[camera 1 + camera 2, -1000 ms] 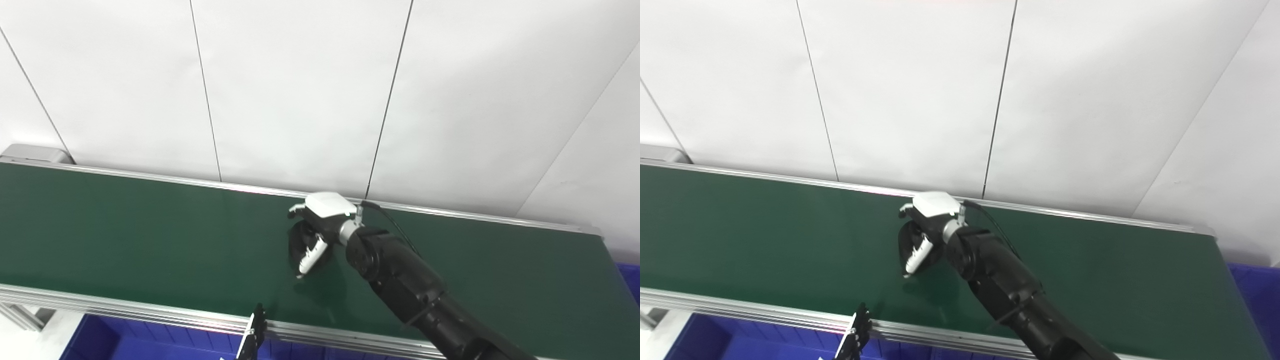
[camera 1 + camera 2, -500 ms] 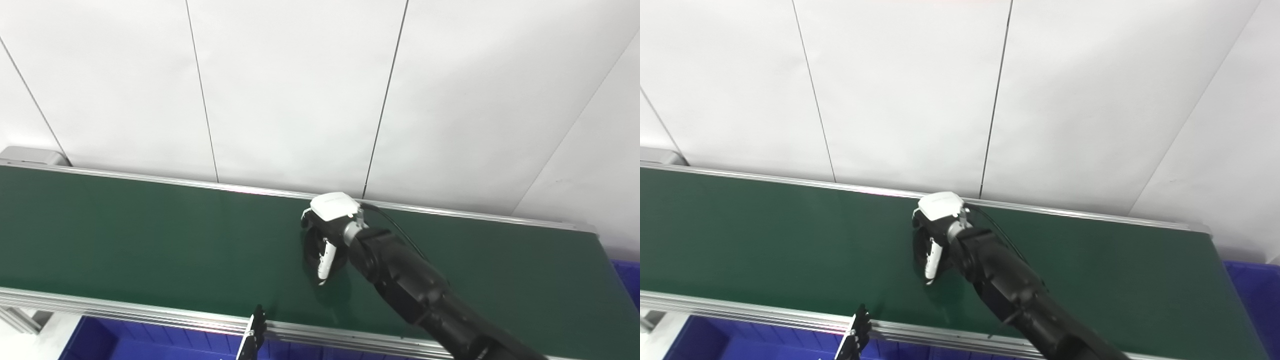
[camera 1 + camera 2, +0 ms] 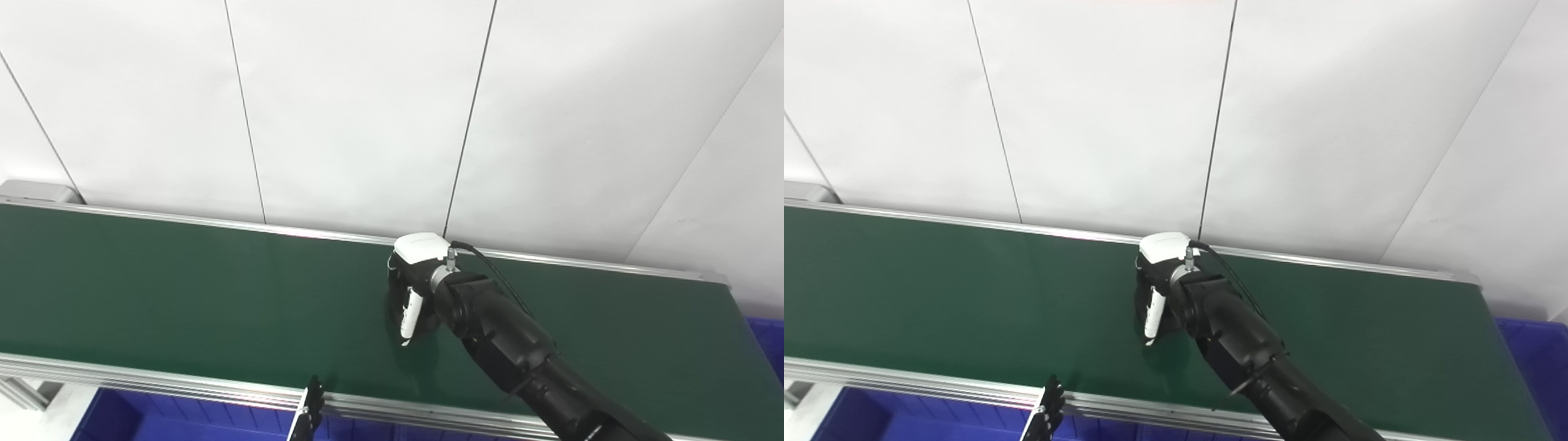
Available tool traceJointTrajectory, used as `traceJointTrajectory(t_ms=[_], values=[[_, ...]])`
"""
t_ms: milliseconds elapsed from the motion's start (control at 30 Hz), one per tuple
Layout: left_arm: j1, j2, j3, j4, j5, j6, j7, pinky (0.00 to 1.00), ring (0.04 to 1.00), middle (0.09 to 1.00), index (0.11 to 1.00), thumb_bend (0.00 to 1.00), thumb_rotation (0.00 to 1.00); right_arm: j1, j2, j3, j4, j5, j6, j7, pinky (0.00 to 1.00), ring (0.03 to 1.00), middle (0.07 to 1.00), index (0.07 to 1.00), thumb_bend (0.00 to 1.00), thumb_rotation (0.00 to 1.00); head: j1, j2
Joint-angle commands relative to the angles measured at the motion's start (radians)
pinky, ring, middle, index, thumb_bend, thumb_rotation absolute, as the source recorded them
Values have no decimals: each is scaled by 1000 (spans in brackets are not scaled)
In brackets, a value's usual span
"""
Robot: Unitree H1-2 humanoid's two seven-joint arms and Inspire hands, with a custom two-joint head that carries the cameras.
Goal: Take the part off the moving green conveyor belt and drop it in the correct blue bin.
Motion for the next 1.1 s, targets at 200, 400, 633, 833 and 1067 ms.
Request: traceJointTrajectory(t_ms=[200,400,633,833,1067], values=[[12,-19,-16,-38,-11,-12,-6,1000,1000,1000,1000,692,885,-6,10,-27,-83,60,-27,4,344,444,515,484,518,0,-10,10],[14,-10,-11,-55,-23,2,-15,1000,1000,1000,1000,705,892,-6,-31,-2,-279,44,-22,87,306,430,508,486,518,0,-39,29],[7,5,1,-88,-37,36,-26,1000,1000,1000,1000,680,901,2,-131,68,-568,-18,-75,279,362,406,500,555,510,0,-77,58],[-2,24,11,-107,-75,64,-42,1000,1000,1000,1000,687,909,70,-201,91,-777,-73,-108,416,339,416,535,501,514,0,-127,86],[9,42,27,-154,-54,97,-35,1000,1000,1000,1000,719,953,233,-282,55,-945,-88,-154,488,307,413,535,494,515,0,-193,125]])
